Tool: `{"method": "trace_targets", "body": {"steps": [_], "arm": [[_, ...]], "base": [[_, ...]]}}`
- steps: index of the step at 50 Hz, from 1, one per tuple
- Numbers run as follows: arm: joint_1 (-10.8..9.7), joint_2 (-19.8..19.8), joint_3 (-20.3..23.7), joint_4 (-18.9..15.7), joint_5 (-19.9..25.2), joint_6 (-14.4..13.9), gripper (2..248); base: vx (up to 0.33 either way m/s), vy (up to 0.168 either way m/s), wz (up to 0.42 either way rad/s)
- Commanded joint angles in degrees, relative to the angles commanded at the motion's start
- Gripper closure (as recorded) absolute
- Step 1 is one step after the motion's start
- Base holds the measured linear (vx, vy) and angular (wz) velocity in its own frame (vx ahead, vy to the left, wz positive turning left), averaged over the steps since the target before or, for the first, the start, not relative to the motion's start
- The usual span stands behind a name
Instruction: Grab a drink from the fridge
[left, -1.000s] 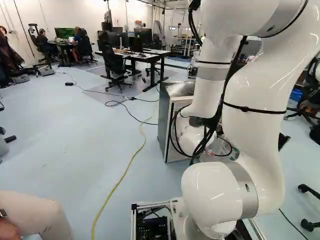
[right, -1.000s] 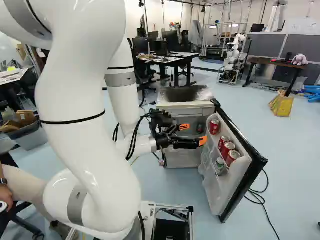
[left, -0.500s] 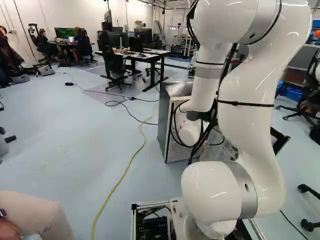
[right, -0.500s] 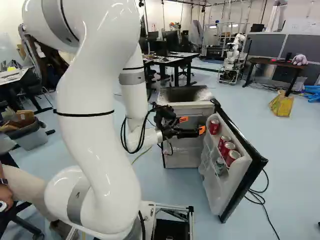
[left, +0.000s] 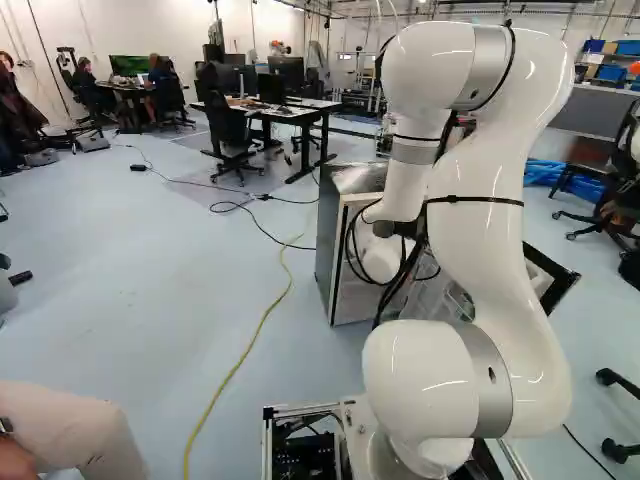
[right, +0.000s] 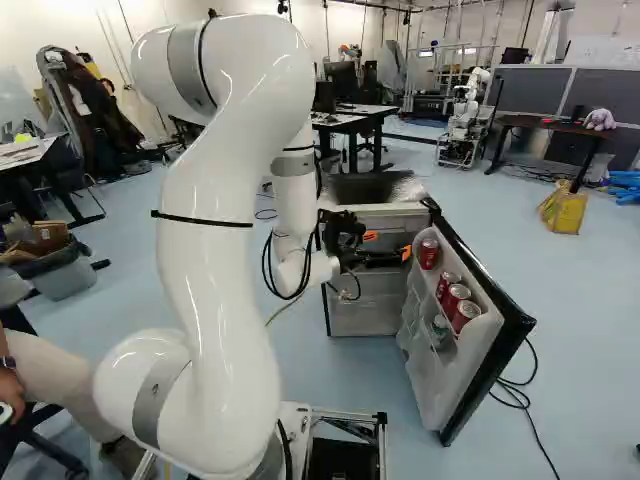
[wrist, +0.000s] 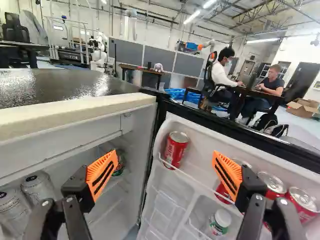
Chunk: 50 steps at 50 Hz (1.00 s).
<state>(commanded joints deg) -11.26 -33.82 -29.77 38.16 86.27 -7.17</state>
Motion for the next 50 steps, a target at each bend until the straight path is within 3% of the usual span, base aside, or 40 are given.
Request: {"method": "trace_targets", "body": {"steps": [25,50], "arm": [[-4.9,-2.06,-3.13,-10.65,-3.8,0.0,3],[-7.3,1.39,2.24,-21.45,-9.82,0.0,3]], "base": [[0.0,0.0,0.0],[0.0,0.0,0.0]]}}
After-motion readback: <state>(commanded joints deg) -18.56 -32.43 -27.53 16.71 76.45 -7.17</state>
